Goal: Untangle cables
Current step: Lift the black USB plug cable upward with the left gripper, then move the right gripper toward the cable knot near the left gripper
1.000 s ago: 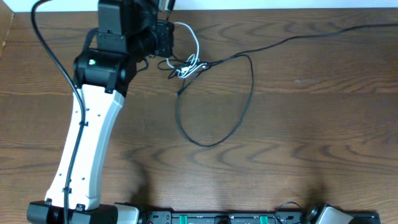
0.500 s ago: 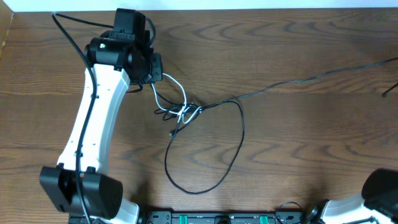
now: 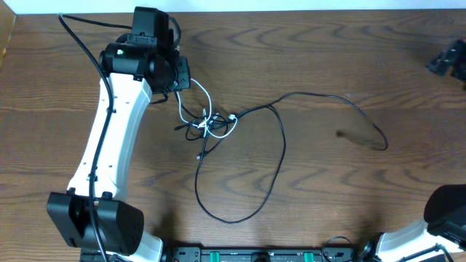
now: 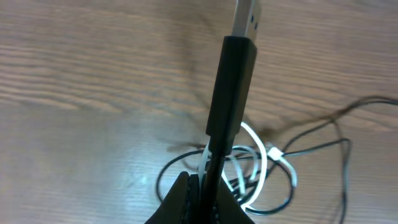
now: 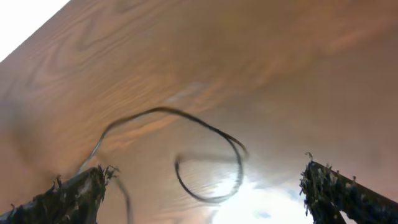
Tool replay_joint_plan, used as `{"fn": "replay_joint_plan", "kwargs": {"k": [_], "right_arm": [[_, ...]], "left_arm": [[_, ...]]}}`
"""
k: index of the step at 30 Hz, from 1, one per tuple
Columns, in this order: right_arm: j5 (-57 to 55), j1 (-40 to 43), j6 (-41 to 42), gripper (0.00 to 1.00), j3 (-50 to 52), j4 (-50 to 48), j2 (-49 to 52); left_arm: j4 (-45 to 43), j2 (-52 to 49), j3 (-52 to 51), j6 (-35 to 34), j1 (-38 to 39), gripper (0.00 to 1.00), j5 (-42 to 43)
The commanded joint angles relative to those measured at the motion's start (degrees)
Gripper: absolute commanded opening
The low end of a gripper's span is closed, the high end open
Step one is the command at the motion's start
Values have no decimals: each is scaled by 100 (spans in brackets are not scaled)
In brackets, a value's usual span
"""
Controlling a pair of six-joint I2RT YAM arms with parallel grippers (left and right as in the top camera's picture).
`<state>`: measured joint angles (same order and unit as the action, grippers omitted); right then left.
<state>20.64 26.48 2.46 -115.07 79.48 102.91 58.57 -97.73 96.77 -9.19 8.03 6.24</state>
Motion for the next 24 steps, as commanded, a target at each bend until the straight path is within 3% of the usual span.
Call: {"fn": "replay_joint_plan", "kwargs": {"k": [1, 15, 24], "right_arm": [[846, -549, -643, 99, -13, -17, -28], [870, -2717, -247, 92, 48, -739, 1071], [1425, -3436, -144, 84, 48, -1674, 1812]], "left_arm": [[-122, 79, 11, 85, -24, 8, 422], [-1631, 1099, 39, 44, -24, 8, 1880], [-1886, 1698, 39, -468, -24, 8, 2057]]}}
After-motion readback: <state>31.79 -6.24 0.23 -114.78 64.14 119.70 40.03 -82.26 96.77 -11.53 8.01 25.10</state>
